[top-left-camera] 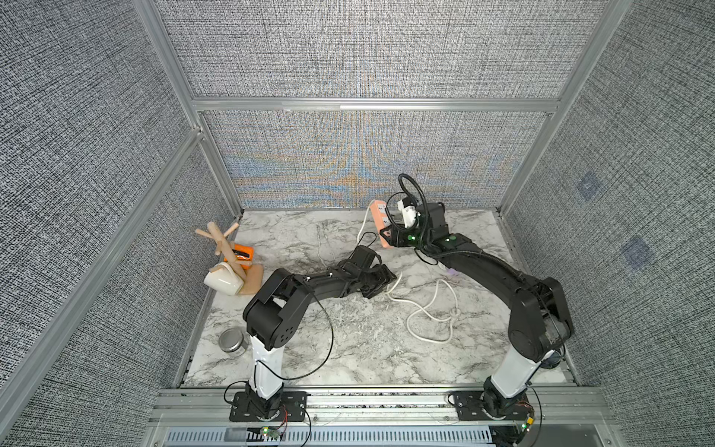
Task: Unwrap the cord wrapped around the power strip
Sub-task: Move the power cord to the center of the board.
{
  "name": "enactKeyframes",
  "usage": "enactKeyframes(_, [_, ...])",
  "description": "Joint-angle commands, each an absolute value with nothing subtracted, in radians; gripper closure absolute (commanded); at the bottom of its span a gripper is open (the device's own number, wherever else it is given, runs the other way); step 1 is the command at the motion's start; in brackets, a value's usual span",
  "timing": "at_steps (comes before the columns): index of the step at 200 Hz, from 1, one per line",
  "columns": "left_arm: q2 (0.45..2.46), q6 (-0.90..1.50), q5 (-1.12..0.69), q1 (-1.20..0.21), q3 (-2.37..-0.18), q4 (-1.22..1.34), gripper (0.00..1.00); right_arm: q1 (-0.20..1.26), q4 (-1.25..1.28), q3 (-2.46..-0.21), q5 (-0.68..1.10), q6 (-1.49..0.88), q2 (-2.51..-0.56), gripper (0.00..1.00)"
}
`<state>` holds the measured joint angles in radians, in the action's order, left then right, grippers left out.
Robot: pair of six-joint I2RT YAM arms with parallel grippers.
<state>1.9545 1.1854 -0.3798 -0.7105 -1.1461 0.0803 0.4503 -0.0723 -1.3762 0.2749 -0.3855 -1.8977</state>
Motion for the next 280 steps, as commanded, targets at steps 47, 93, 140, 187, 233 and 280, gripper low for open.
enactKeyframes(47, [1.93, 1.163, -0.444, -0.734, -1.143, 0.071, 0.25, 0.447, -0.046, -1.371, 0.255, -0.364, -1.882, 0.94])
enactKeyframes(93, [1.913, 1.145, -0.459, -0.76, -1.129, 0.047, 0.23, 0.442, -0.048, -1.356, 0.244, -0.358, -1.875, 0.94])
enactKeyframes(140, [1.91, 0.949, -0.319, -0.79, -1.233, -0.174, 0.31, 0.438, -0.049, -1.34, 0.242, -0.354, -1.862, 0.94])
enactKeyframes(187, [1.937, 0.692, -0.231, -0.815, -1.388, -0.405, 0.46, 0.431, -0.046, -1.335, 0.25, -0.359, -1.858, 0.94])
enactKeyframes(233, [1.985, 0.598, -0.229, -0.829, -1.474, -0.489, 0.49, 0.428, -0.048, -1.335, 0.255, -0.362, -1.86, 0.94])
enactKeyframes(280, [1.996, 0.528, -0.145, -0.833, -1.493, -0.574, 0.74, 0.423, -0.054, -1.323, 0.253, -0.359, -1.852, 0.94])
